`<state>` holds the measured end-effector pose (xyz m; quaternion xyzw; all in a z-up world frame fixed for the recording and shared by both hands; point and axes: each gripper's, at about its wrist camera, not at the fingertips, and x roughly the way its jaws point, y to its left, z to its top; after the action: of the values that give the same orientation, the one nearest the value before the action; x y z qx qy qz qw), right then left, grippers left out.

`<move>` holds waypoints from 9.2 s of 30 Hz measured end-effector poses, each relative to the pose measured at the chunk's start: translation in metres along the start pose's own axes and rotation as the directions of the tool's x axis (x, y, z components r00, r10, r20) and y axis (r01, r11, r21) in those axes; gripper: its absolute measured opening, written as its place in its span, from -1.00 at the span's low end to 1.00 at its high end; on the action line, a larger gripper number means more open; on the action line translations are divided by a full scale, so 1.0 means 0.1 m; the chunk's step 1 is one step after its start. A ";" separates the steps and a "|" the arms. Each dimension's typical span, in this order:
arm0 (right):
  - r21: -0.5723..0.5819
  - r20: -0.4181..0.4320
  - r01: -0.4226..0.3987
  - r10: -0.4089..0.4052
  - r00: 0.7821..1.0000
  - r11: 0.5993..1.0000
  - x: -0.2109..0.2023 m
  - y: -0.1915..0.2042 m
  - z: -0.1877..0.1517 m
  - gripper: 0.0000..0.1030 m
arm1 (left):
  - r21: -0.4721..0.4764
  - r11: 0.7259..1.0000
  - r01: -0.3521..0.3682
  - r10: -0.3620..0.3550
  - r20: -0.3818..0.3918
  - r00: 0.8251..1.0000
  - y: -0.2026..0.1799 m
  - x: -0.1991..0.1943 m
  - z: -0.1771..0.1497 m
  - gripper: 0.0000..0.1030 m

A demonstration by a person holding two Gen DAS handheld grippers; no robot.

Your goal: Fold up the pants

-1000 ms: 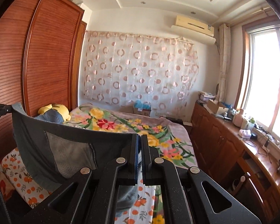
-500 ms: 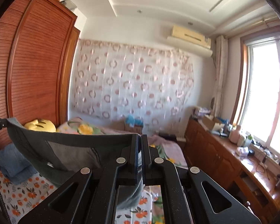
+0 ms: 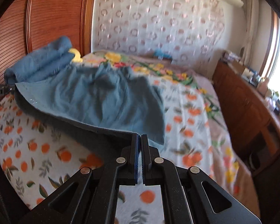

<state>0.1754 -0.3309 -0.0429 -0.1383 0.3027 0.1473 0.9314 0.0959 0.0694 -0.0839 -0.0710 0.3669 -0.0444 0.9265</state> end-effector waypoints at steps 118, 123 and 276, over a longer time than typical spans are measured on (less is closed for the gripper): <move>0.131 -0.089 -0.050 0.062 0.994 0.990 0.39 -0.22 -0.51 -0.01 | 0.171 0.984 -0.042 0.070 -0.157 0.985 -0.20 0.78 0.67 -0.37; 0.131 -0.086 -0.060 0.072 0.994 0.990 0.38 -0.24 -0.52 0.02 | 0.180 0.982 -0.056 0.093 -0.203 0.975 -0.19 0.99 0.71 -0.60; 0.262 -0.023 -0.119 0.130 0.991 0.958 -0.40 -0.17 -0.74 -0.84 | 0.112 0.992 -0.050 0.054 -0.029 0.998 -0.08 -0.39 -0.67 0.59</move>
<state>0.1119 -0.3798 -0.0740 0.0017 0.3463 0.1617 0.9241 0.0216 0.0603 -0.1049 -0.0091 0.3805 -0.0418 0.9238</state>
